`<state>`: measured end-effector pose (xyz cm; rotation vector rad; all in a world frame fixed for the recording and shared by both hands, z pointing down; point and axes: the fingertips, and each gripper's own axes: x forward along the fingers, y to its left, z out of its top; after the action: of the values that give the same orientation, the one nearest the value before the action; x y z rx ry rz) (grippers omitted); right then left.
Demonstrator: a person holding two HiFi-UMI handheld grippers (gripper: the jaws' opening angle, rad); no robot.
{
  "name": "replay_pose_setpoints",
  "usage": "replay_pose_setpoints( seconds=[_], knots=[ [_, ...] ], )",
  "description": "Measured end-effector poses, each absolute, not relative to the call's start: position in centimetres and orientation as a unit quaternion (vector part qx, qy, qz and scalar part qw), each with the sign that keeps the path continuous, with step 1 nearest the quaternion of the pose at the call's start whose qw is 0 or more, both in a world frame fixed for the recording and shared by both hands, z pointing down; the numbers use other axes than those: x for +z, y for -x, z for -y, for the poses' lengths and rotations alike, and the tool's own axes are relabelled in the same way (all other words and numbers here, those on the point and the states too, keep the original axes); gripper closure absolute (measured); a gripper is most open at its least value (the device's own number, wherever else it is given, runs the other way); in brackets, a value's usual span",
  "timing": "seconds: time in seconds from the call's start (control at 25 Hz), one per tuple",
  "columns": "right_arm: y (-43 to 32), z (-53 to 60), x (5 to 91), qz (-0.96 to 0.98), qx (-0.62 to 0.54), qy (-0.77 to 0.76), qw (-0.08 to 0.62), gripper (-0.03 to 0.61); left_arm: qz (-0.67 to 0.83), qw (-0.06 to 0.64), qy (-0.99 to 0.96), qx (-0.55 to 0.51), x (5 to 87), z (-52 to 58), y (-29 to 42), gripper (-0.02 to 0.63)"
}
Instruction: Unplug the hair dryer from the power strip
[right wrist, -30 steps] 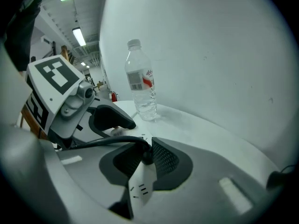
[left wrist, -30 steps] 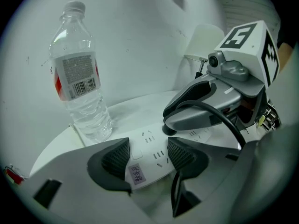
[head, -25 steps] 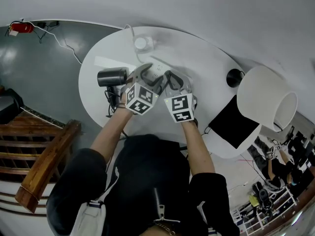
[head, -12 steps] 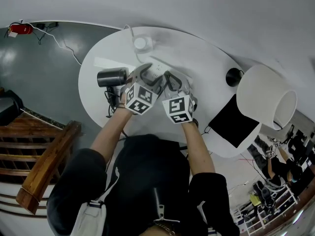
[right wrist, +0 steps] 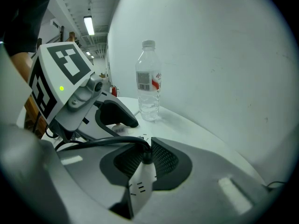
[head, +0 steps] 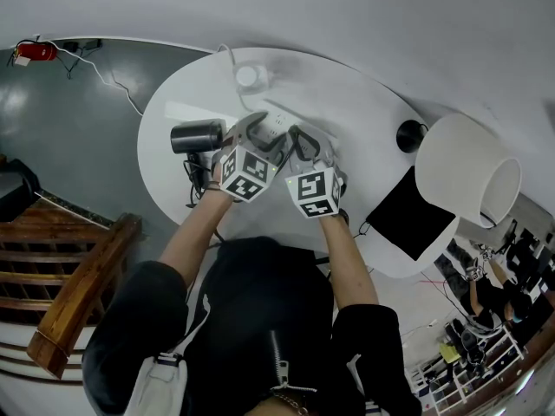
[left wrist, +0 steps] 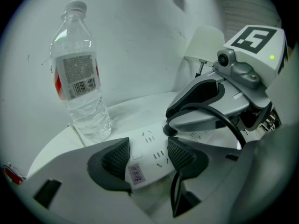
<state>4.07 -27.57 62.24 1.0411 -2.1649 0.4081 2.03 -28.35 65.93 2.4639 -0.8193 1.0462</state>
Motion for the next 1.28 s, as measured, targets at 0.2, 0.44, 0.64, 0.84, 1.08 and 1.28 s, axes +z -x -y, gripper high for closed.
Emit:
replay_pose_setpoints(
  seconds=[0.2,0.44,0.64,0.84,1.08,1.28],
  knots=[
    [-4.2,27.5,62.1,0.833,0.148,-0.403,0.348,0.528,0.288,0.17,-0.868,0.367,66.0,28.4,-2.1,0.368],
    [-4.5,27.1,61.9,0.838,0.139,-0.402,0.343,0.526,0.287,0.168,-0.868,0.368,66.0,28.4,-2.2,0.368],
    [-4.4,27.1,63.0,0.836,0.164,-0.398,0.34,0.49,0.287,0.167,-0.868,0.369,66.1,28.4,-2.0,0.368],
    [-4.6,27.2,63.3,0.834,0.173,-0.402,0.337,0.491,0.286,0.167,-0.869,0.368,66.0,28.3,-2.2,0.368],
    [-4.4,27.3,62.5,0.838,0.147,-0.404,0.335,0.523,0.287,0.165,-0.868,0.37,66.0,28.3,-2.2,0.368],
    [-4.4,27.3,62.4,0.838,0.153,-0.404,0.333,0.526,0.289,0.164,-0.867,0.371,66.1,28.3,-2.1,0.367]
  ],
)
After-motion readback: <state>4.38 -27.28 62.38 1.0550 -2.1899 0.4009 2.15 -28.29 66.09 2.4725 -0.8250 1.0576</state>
